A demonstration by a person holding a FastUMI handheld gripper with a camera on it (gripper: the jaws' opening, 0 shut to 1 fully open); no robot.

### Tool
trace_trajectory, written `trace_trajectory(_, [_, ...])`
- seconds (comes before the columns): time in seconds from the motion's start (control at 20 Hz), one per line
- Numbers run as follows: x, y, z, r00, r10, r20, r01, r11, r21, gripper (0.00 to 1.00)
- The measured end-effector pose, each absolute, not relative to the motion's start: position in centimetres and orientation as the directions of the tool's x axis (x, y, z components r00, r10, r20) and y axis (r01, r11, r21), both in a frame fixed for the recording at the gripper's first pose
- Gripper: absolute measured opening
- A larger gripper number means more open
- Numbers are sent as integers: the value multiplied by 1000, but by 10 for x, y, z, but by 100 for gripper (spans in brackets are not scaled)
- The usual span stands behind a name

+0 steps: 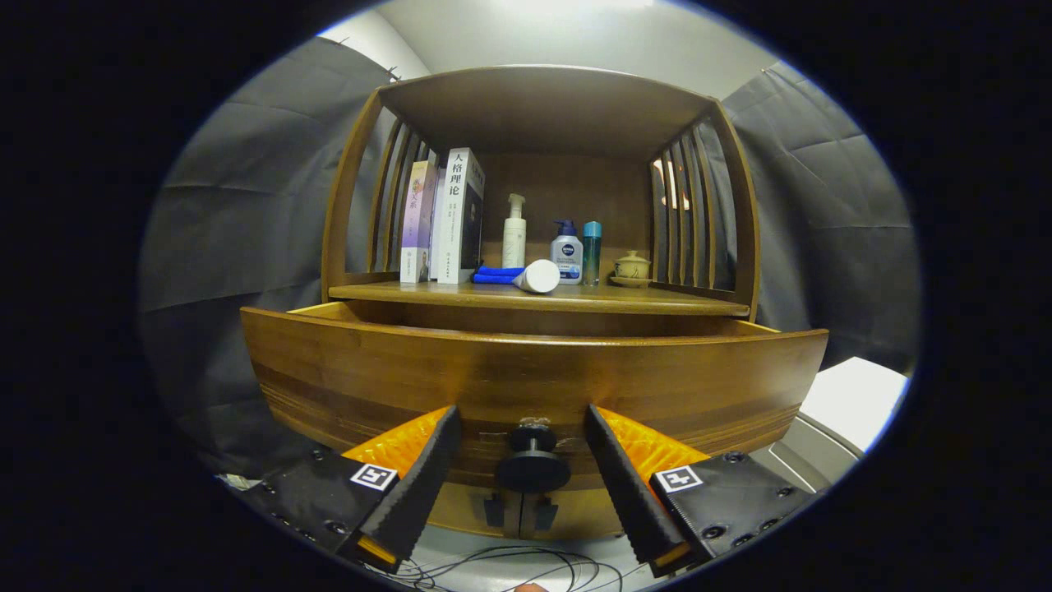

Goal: Pull open the drawer, take out the items inside it, and place them on the countertop above the cabinet.

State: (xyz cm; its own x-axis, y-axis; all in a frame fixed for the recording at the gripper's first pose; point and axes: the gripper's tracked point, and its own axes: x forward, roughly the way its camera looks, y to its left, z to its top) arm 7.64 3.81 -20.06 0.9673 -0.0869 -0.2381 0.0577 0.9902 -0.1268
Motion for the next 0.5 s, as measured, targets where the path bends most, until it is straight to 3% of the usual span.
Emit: trace_trajectory(0.5, [114, 35, -205, 965, -94, -243, 65, 990, -127, 98])
